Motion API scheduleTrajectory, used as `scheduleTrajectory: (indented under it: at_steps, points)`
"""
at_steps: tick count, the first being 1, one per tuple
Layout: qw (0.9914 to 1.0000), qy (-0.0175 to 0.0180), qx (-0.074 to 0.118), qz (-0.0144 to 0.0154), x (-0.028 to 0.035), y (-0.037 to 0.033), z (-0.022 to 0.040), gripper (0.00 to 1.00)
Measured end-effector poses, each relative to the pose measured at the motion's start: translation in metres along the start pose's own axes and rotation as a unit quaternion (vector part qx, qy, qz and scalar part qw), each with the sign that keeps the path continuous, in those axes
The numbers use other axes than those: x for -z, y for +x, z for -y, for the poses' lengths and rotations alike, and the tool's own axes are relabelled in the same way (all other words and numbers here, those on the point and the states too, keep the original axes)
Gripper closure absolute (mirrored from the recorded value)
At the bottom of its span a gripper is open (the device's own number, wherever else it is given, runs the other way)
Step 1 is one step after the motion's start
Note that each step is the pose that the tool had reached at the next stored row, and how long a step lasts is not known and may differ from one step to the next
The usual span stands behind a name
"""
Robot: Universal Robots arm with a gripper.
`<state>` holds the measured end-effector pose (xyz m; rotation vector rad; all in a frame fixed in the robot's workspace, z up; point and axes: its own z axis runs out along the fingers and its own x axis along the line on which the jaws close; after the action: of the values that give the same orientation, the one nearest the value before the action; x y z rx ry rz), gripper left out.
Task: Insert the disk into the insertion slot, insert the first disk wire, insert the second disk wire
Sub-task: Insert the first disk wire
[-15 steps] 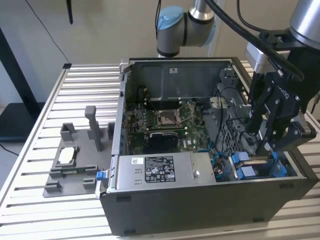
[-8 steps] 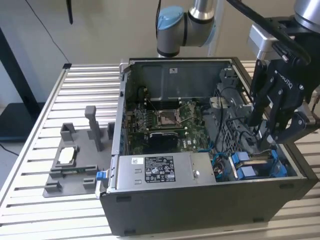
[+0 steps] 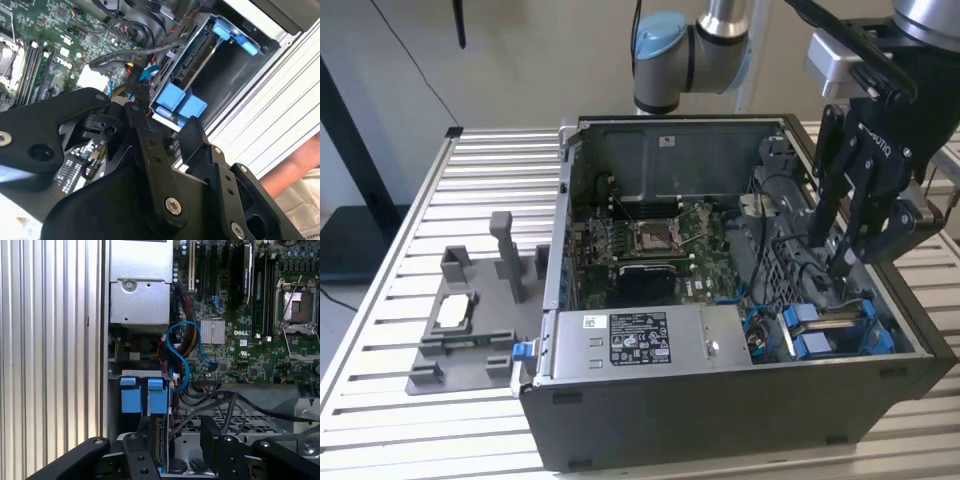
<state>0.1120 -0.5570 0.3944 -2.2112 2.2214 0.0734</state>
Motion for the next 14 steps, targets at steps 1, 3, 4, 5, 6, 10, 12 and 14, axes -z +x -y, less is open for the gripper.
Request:
scheduleTrajectory:
  at_steps: [1,3,4,5,6,10,12,14]
  points:
    - [1.0,0.0,0.0,0.0,-0.0002,-0.0025,0.0003,0.47]
    - [1.0,0.0,0.0,0.0,-0.0003,-0.0072,0.0012,0.47]
    - [1.0,0.0,0.0,0.0,-0.0003,-0.009,0.0017,0.47]
    - [1.0,0.0,0.0,0.0,-0.0003,-0.0103,0.0023,0.47]
    - [1.0,0.0,0.0,0.0001,-0.0004,-0.011,0.0031,0.47]
    - [1.0,0.0,0.0,-0.0001,-0.0002,-0.0118,0.0066,0.47]
    - [1.0,0.0,0.0,0.0,-0.0003,-0.0118,0.0067,0.47]
    - [1.0,0.0,0.0,0.0,-0.0003,-0.0118,0.0068,0.47]
